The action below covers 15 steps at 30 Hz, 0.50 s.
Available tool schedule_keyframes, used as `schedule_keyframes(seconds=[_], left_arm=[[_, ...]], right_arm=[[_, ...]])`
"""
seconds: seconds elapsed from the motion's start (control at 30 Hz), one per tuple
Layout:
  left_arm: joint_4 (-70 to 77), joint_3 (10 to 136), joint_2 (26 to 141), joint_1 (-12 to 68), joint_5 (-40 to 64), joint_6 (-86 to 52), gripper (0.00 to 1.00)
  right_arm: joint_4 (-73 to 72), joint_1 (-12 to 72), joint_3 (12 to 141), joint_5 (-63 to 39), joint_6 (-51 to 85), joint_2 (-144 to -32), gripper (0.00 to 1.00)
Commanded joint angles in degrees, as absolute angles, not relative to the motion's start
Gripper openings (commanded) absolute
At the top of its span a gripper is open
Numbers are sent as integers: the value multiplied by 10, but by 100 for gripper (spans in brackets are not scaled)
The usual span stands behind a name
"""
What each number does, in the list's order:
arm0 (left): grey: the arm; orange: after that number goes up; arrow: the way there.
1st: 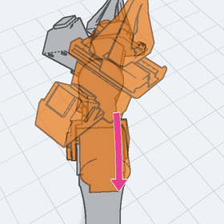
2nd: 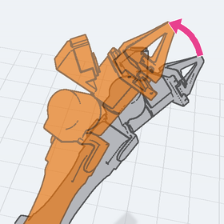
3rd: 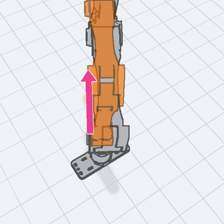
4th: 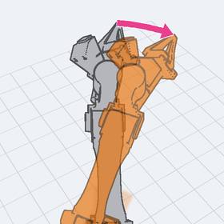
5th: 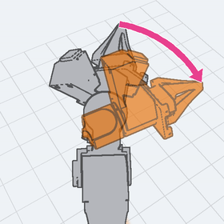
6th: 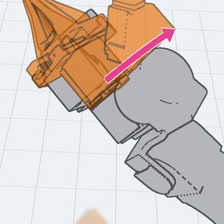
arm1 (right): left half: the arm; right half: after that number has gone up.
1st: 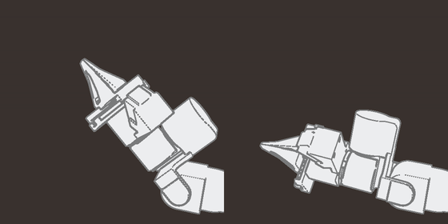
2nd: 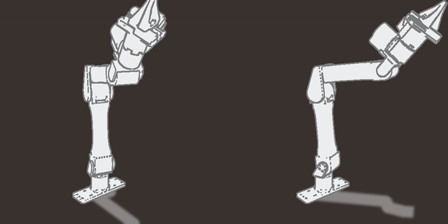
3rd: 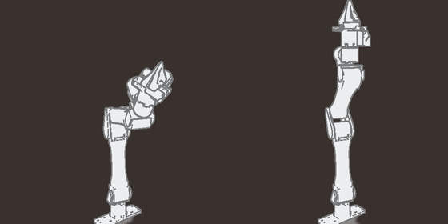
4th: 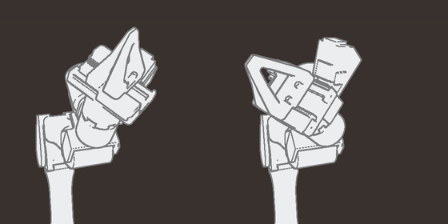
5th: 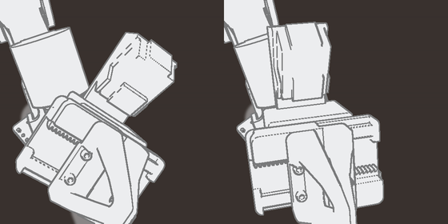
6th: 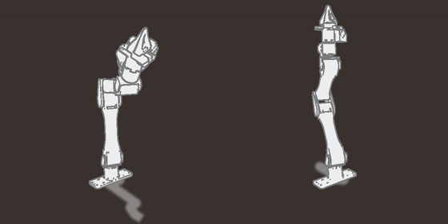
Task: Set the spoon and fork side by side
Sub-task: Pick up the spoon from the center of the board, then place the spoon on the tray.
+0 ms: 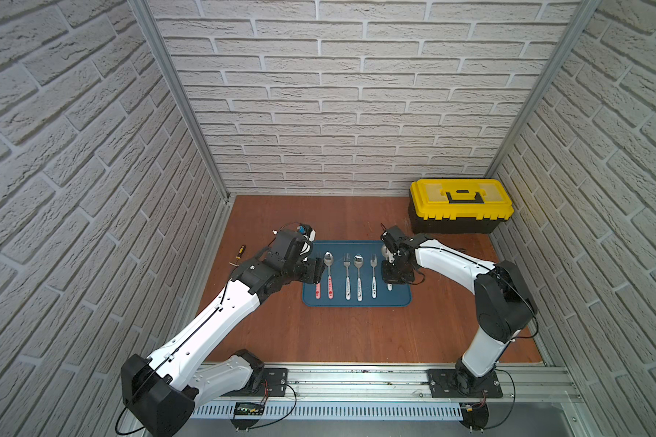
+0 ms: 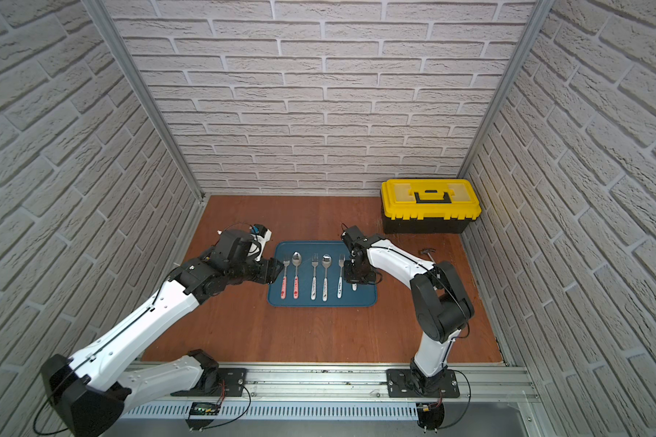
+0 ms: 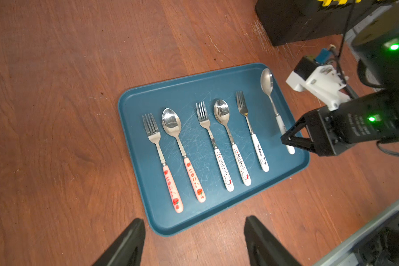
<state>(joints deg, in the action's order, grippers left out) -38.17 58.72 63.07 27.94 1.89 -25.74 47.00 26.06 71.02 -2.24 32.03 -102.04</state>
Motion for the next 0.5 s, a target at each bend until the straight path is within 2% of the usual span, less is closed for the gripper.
schedule_keyframes(seconds=[0.0, 0.47], left_arm=[[-395, 595, 623, 276, 12, -256, 73], [-399, 599, 623, 277, 15, -259, 73]], right_arm=[[495, 267, 725, -26, 291, -1032, 6], [472, 272, 708, -56, 332, -1045, 7]])
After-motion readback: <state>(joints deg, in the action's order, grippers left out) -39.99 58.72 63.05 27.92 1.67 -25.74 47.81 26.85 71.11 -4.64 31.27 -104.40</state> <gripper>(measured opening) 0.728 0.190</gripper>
